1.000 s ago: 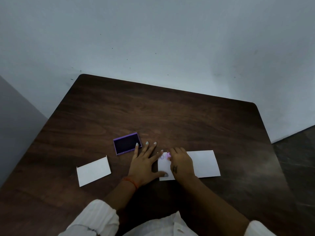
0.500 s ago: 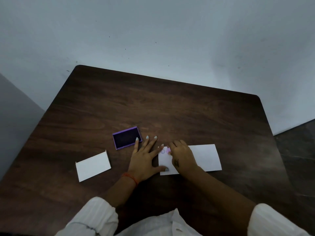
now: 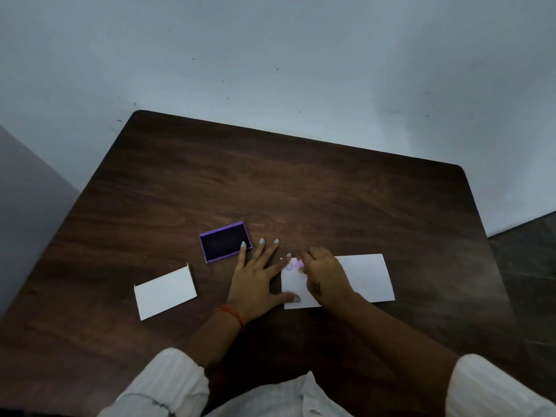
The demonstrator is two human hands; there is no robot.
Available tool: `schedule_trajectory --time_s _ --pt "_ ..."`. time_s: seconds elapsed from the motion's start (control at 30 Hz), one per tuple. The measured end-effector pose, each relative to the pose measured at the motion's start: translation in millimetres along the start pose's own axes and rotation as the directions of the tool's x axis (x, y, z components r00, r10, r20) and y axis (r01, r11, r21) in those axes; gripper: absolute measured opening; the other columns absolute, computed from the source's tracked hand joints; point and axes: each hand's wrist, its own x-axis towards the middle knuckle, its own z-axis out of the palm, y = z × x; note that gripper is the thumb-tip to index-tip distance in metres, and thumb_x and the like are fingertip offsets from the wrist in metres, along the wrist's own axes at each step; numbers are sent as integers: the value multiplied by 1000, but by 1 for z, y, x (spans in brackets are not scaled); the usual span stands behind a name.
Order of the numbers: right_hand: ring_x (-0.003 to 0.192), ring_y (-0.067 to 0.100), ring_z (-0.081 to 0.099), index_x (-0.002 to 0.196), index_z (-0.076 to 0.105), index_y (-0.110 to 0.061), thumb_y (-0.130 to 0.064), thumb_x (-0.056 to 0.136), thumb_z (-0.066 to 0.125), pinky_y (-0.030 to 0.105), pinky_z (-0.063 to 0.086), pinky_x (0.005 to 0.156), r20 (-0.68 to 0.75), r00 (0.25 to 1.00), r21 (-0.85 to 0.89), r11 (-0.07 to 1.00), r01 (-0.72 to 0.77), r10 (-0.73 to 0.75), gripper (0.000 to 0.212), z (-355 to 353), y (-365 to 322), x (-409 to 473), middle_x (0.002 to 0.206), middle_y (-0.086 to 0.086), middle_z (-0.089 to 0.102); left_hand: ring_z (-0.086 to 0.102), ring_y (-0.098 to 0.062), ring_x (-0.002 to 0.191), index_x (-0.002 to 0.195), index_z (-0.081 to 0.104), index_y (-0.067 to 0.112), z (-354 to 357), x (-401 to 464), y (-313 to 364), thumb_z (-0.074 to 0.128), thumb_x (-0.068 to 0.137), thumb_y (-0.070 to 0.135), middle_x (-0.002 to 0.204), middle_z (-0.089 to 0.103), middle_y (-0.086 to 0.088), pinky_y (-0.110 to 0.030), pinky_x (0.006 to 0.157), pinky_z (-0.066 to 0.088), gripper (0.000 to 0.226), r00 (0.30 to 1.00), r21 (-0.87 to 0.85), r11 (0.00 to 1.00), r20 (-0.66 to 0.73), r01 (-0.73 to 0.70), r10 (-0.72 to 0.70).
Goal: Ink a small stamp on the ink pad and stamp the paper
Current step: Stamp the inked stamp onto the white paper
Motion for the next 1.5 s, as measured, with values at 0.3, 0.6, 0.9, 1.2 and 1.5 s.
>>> schedule_trajectory --time_s 0.3,0.6,0.9,1.2,1.5 --pt "114 23 54 112 61 -6 -14 87 59 29 39 101 74 988 56 989 -141 136 26 -12 -8 4 122 11 62 -21 -14 138 143 13 41 -2 1 -1 38 66 84 159 -1 3 -46 109 -24 92 1000 -11 1000 12 -2 2" --pt "99 20 59 99 67 -11 -19 82 67 35 49 93 154 785 840 339 -424 600 19 -33 -8 -8 103 6 66 -13 -15 144 145 3 38 -20 -3 -1 41 69 81 159 1 5 -44 111 -21 96 999 -109 994 12 33 -32" --pt "74 22 74 89 68 1 -8 85 60 39 52 77 519 779 736 -648 -198 351 12 -31 -12 -38 79 16 77 20 -18 142 143 28 28 -32 -51 -16 71 74 46 154 29 2 -34 115 20 84 956 -384 907 -159 170 -247" --pt "92 25 65 92 65 2 -8 86 58 41 48 92 561 762 674 -713 -195 322 13 -21 -22 -49 78 18 76 37 -20 125 133 49 22 -25 -52 -9 73 76 33 133 48 -3 -30 105 33 63 907 -408 864 -166 294 -387" --pt "93 26 65 95 65 3 -6 86 58 42 47 95 569 752 677 -709 -198 333 14 -22 -24 -54 91 20 72 49 -18 111 114 63 19 -33 -43 -6 72 78 29 119 55 -2 -32 98 42 38 901 -473 817 -99 331 -422"
